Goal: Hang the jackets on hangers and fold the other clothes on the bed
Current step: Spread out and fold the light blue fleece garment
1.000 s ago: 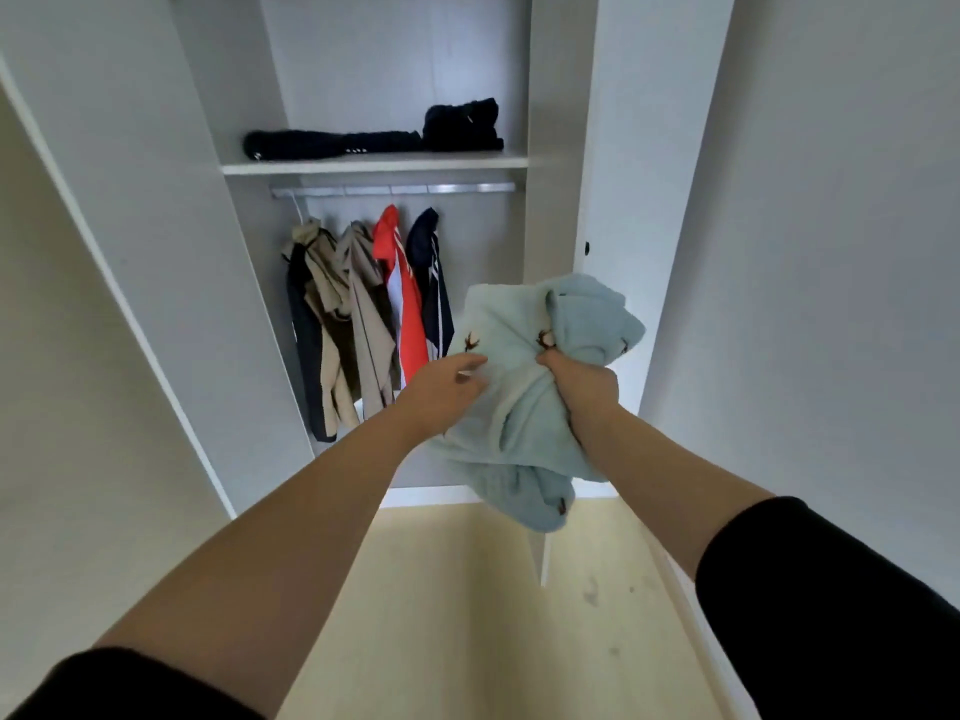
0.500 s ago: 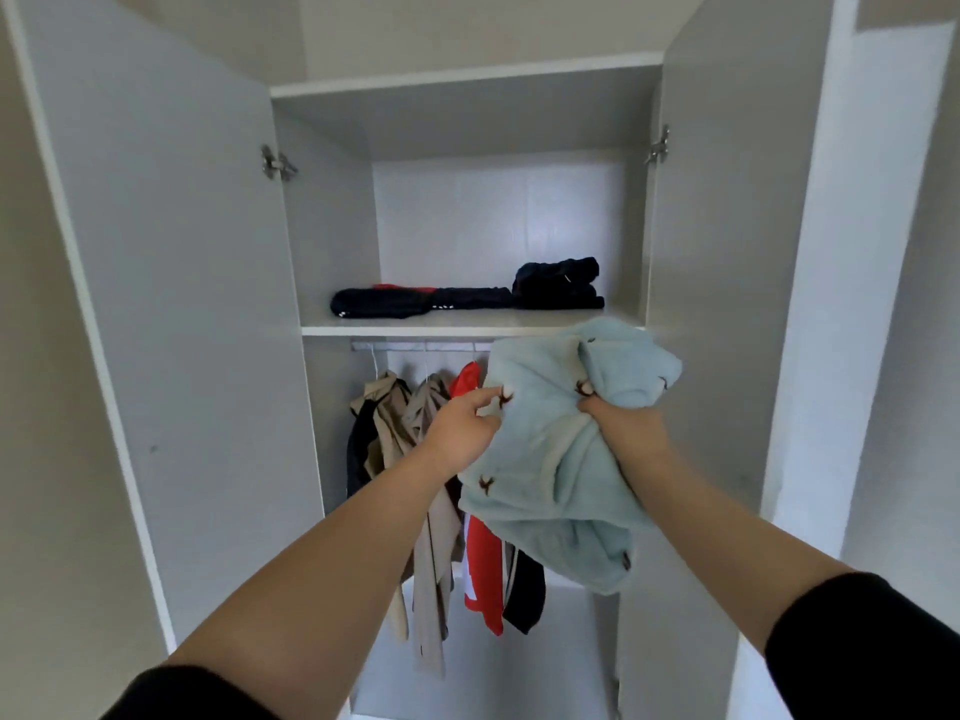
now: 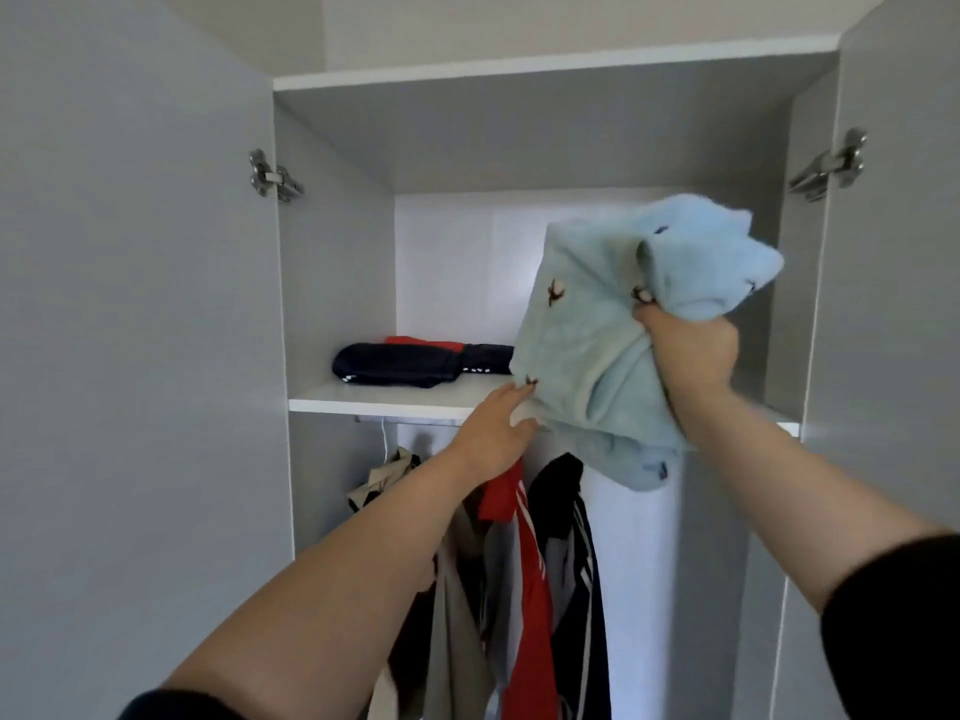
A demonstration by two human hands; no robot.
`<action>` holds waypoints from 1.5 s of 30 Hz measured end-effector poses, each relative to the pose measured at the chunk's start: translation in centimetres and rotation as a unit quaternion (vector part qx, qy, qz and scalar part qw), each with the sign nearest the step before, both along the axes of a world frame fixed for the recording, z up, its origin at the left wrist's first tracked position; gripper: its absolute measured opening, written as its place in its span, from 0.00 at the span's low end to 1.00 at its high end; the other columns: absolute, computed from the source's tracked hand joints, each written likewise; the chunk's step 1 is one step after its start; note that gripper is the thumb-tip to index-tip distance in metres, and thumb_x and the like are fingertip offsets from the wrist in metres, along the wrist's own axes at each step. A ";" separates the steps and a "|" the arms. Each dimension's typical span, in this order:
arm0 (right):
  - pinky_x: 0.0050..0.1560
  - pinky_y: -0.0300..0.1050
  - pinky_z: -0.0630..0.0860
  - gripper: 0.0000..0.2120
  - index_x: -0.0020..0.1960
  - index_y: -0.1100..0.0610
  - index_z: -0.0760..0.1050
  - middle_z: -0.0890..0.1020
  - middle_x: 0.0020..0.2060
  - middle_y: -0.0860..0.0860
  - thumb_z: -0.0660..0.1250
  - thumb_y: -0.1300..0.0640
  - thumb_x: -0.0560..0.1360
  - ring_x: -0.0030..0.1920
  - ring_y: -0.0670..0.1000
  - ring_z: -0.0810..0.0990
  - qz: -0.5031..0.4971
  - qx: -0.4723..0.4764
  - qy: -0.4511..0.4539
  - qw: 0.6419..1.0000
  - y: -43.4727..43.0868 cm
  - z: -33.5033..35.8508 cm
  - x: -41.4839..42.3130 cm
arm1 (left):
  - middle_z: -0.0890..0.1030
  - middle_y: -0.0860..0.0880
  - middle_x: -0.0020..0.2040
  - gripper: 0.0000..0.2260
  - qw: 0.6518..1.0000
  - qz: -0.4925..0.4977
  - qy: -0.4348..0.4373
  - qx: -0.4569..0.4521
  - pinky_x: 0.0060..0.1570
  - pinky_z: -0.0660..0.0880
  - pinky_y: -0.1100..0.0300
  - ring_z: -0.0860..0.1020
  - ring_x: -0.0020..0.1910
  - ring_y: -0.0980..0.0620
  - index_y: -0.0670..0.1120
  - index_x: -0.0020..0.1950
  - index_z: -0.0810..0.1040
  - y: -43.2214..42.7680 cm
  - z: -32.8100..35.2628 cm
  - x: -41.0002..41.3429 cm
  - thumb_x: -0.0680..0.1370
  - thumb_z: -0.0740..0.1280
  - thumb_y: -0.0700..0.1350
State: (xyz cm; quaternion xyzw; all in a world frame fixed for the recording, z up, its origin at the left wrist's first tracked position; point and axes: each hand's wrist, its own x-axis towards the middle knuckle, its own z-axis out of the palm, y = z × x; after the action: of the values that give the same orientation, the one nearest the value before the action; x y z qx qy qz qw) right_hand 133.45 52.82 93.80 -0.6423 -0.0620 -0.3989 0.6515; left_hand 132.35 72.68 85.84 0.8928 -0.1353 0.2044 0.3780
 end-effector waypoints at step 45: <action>0.64 0.54 0.73 0.22 0.74 0.56 0.59 0.75 0.64 0.58 0.54 0.52 0.81 0.61 0.58 0.77 0.202 0.003 0.283 0.938 11.6 -4.9 25.9 | 0.71 0.51 0.71 0.22 0.981 -0.137 -0.025 0.137 0.72 0.59 0.50 0.65 0.71 0.49 0.50 0.71 0.71 9.4 6.3 29.4 0.81 0.56 0.58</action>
State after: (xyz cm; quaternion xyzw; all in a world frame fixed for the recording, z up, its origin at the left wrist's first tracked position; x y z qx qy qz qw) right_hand 159.33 64.40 88.91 -0.7004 -0.0022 -0.0606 0.7112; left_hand 161.75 82.09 92.14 0.9037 -0.2927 0.1518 0.2733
